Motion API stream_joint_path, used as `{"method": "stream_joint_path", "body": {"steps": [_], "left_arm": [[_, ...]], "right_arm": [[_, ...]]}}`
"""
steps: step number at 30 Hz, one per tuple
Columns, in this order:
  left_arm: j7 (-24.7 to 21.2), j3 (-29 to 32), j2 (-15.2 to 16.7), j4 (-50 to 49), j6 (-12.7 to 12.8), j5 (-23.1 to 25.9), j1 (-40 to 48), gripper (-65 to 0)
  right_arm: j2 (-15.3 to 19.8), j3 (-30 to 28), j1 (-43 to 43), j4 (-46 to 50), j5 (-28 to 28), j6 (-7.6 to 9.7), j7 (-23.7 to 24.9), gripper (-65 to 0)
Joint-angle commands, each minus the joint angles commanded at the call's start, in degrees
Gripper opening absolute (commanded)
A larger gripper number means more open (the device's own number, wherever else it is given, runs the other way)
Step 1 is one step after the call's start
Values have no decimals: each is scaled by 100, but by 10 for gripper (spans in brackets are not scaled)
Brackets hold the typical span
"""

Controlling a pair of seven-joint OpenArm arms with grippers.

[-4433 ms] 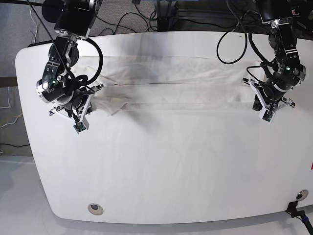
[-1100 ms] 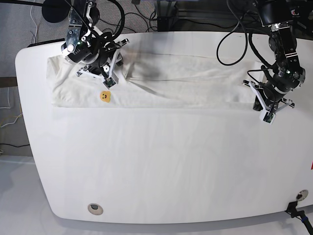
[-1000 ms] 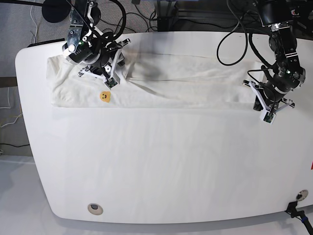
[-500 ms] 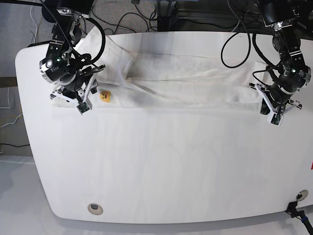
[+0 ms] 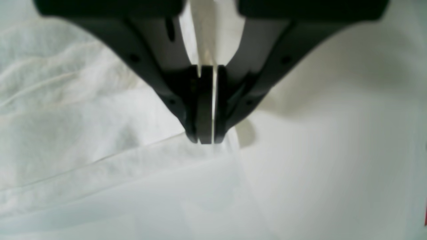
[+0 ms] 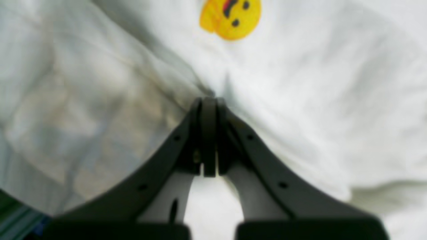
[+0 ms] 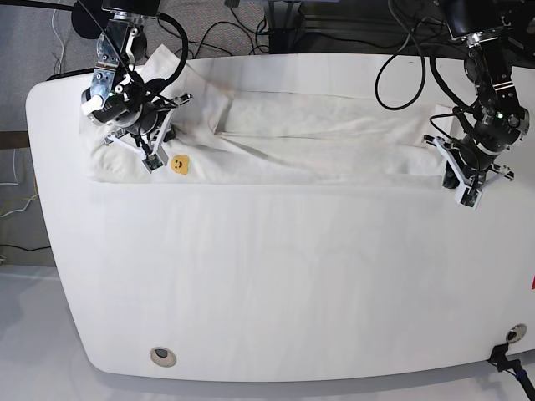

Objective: Fold the T-shirt properly
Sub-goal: 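Smooth the folded shirt with the right gripper, shift the left gripper along the fold, then move the left gripper to the strip's end and pinch the fabric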

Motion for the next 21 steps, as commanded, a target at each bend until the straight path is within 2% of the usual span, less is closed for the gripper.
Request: {"method": "stream_joint_path", "body": {"steps": [4,9,18,21], "left_arm": [[0,-79,-18,-26,0,9,0,-650],[9,-334,-26,-167,0,9,35,-650],[35,-1029,-26,-264,-9,9,132,-650],[44,-1081,-26,-264,-105,0,132,-650]], "right_arm": [[0,0,18,-492,0,0,281,-650],[-141,-18,9,-510,-9,0,281,-650],[-158,-18,-9,-501,-9,0,273,-650],[-149,-18,-9,-501,-9,0,273,-650]]}}
